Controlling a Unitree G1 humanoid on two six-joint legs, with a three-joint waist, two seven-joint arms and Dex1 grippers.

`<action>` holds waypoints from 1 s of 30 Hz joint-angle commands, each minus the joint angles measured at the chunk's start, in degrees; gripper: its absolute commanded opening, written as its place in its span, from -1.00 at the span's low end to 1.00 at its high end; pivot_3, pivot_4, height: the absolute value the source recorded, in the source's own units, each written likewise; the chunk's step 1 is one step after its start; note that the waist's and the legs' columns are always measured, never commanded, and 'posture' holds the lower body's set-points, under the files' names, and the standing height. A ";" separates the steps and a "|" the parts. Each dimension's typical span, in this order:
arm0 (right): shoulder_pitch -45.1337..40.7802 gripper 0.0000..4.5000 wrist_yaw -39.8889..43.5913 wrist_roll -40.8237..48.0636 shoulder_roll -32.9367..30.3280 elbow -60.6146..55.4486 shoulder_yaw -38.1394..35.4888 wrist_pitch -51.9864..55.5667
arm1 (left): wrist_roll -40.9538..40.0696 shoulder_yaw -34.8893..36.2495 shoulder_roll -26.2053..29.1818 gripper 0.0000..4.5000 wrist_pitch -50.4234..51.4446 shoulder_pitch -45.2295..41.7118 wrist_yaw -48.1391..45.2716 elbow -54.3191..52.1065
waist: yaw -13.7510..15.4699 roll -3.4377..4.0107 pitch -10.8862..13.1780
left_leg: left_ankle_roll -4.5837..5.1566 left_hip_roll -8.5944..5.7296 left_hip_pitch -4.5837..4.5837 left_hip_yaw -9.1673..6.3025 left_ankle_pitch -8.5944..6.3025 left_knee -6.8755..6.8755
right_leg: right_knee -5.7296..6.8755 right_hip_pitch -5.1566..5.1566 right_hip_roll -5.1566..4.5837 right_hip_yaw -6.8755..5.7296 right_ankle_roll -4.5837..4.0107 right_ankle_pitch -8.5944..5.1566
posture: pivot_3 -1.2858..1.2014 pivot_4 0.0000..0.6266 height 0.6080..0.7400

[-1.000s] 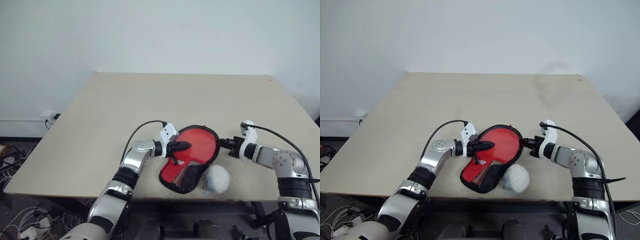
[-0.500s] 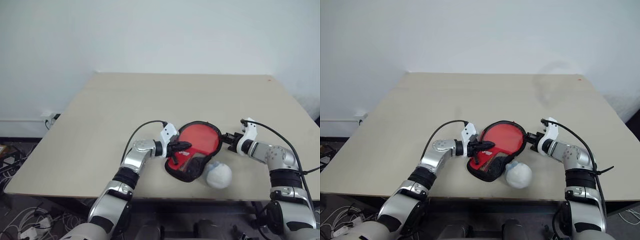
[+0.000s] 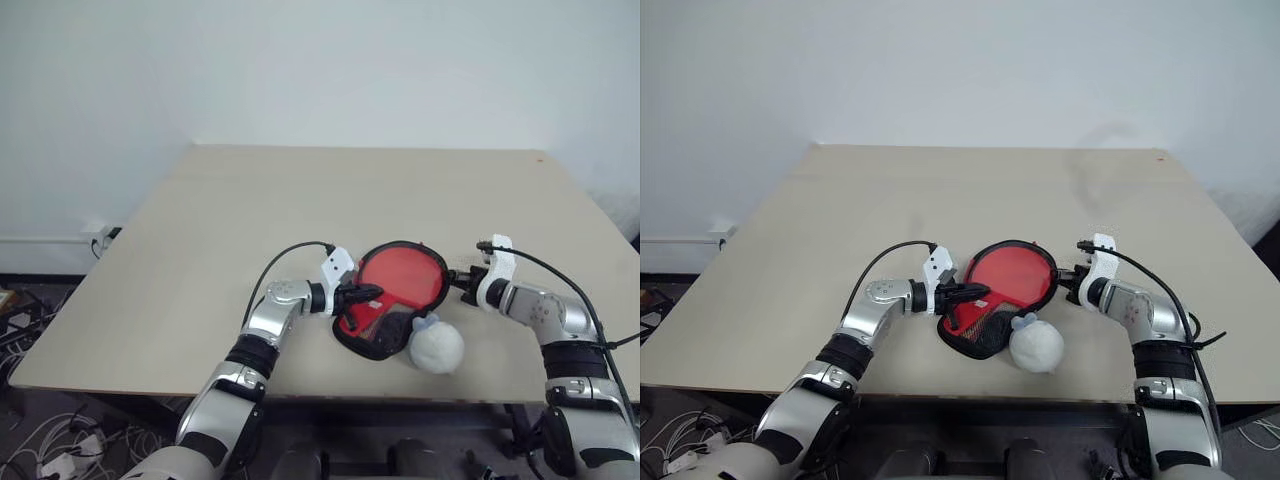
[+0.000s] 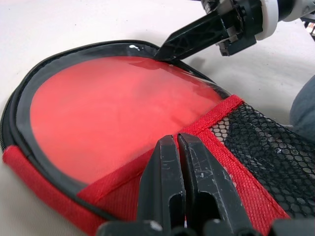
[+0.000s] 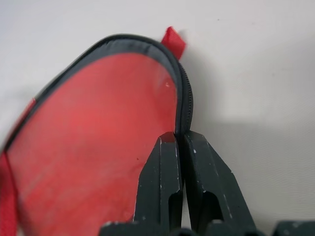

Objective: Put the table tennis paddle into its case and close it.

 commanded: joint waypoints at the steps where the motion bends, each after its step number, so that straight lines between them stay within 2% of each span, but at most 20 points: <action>1: 2.04 -0.99 3.99 -2.79 -3.94 -7.72 2.16 -3.46 | -3.07 1.49 0.03 -1.00 1.86 -0.91 -2.82 -4.05 | 0.03 0.00 0.00 | 0.00 0.00 -0.02 -0.01 0.00 0.00 | -0.01 0.00 0.00 0.00 0.00 0.00 | 0.03 -1.00 1.00; 5: 4.69 -0.99 7.05 -5.76 -6.84 -12.53 5.82 -6.11 | -4.80 1.71 0.12 -1.00 3.85 -1.07 -4.80 -6.01 | -0.03 0.01 0.01 | 0.00 -0.01 -0.04 0.00 0.00 0.00 | -0.02 -0.04 0.00 0.00 0.00 0.00 | 0.03 -1.00 1.00; 9: 4.43 -0.99 7.08 -7.56 -6.92 -11.23 6.86 -6.24 | -4.27 1.55 -0.45 -1.00 3.66 -1.79 -4.67 -5.24 | -0.11 0.01 0.01 | 0.00 0.01 0.02 0.04 0.00 0.00 | 0.01 -0.03 0.01 0.01 -0.01 0.00 | 0.03 -1.00 1.00; 16: 5.10 -0.27 9.32 -8.00 -6.06 -11.00 7.86 -5.28 | -3.80 1.29 -0.97 -1.00 3.14 -2.05 -4.17 -4.80 | -0.11 0.00 0.01 | 0.00 0.01 0.02 0.03 0.00 0.01 | 0.00 -0.02 0.01 0.01 -0.01 0.00 | 0.03 -1.00 1.00; 20: 3.86 0.19 6.43 -8.23 -4.41 -8.91 5.93 -3.81 | -3.73 1.17 -1.04 -1.00 3.20 -1.93 -4.27 -5.08 | -0.12 0.00 0.00 | 0.00 0.02 0.06 0.03 0.00 0.01 | 0.02 0.00 0.02 0.01 -0.02 0.01 | 0.03 -1.00 1.00; 30: 2.63 0.19 1.36 -7.75 -4.21 -6.70 -1.64 -3.51 | -3.02 1.07 -2.45 -1.00 1.73 -4.16 -4.40 -2.14 | 0.00 0.00 0.01 | 0.00 0.00 0.07 0.03 0.01 0.07 | 0.02 0.05 0.01 0.01 -0.04 0.02 | 0.03 -1.00 1.00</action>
